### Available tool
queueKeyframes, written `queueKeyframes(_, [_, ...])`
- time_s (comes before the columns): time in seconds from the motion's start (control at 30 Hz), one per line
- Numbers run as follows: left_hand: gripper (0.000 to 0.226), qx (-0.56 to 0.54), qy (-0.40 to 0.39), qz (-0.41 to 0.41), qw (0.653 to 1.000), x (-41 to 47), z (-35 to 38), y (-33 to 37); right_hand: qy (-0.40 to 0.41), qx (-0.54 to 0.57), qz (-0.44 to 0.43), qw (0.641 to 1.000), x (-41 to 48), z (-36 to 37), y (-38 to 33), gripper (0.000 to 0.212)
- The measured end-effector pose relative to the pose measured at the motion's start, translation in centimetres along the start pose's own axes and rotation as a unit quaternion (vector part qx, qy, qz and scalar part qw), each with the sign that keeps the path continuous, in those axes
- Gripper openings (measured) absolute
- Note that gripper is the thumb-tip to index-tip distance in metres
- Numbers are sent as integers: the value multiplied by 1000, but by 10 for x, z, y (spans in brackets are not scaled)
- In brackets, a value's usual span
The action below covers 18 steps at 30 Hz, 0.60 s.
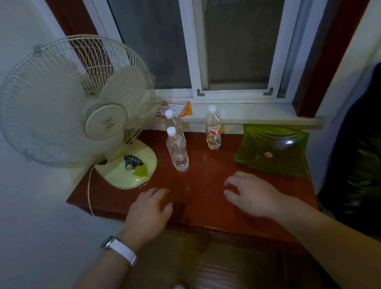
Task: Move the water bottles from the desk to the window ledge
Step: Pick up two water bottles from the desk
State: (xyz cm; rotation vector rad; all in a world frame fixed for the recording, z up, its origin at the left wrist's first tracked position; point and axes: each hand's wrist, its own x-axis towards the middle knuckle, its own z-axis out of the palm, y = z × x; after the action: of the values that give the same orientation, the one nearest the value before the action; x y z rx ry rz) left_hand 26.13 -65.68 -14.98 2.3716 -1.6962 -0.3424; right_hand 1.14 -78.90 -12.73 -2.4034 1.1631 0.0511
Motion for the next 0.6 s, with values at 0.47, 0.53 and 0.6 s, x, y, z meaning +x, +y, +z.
queueKeyframes(0.47, [45,-113,-67,4,991,146,43,-81,-9,16,79,997,120,4,-12,41])
queueKeyframes(0.53, [45,-149,-72,5,986,168,47,-87,-9,20,97,995,139,3,-17,39])
queueKeyframes(0.6, [45,-186,-83,-1,979,187,52,-92,-7,31,119,992,155,4,-23,37])
